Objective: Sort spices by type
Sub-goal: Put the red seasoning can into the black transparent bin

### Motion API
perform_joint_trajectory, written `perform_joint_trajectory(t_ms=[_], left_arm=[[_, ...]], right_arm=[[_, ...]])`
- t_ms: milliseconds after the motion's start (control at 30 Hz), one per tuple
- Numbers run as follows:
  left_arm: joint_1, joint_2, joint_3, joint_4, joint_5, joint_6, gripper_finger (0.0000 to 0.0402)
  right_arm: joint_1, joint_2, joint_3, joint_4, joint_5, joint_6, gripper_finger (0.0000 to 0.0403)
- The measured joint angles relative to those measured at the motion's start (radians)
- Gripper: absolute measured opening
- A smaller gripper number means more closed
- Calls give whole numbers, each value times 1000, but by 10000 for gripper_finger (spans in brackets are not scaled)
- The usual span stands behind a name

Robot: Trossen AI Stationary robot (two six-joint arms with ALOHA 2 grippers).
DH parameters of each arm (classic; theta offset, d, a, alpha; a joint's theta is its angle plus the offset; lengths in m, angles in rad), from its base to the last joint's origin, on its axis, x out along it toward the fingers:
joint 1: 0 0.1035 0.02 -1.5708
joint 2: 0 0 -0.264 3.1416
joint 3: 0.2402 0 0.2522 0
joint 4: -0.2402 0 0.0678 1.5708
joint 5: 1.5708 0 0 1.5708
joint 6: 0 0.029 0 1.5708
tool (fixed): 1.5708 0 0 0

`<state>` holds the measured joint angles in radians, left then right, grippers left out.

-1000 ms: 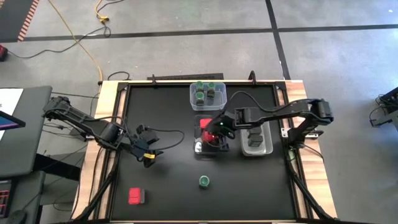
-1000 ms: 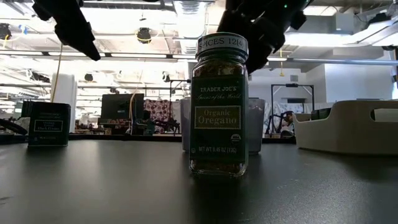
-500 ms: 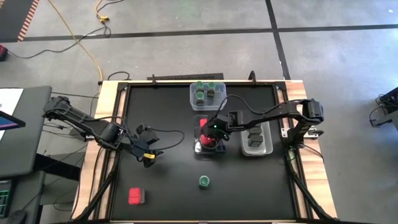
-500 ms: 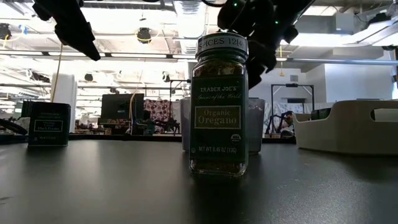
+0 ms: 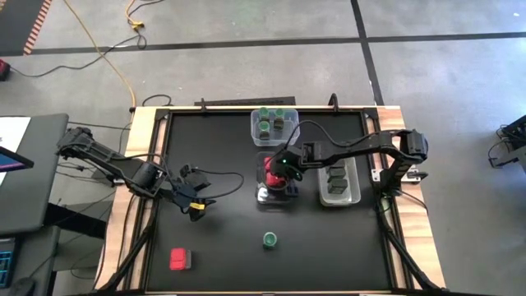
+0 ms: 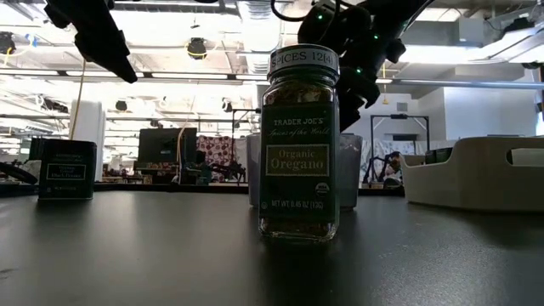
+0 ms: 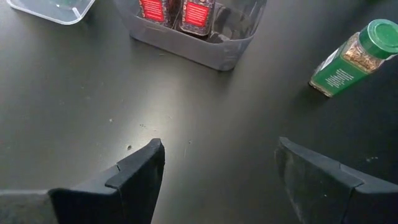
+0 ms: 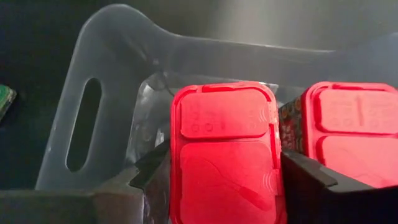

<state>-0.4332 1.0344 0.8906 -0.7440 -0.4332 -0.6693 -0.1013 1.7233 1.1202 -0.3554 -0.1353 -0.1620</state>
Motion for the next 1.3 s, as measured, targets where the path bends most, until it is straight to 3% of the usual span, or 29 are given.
perform_joint_trajectory(t_ms=[1300], left_arm=[[0,0,0,0,0,0,292]], right_arm=[[-16,0,0,15,5,34,245]])
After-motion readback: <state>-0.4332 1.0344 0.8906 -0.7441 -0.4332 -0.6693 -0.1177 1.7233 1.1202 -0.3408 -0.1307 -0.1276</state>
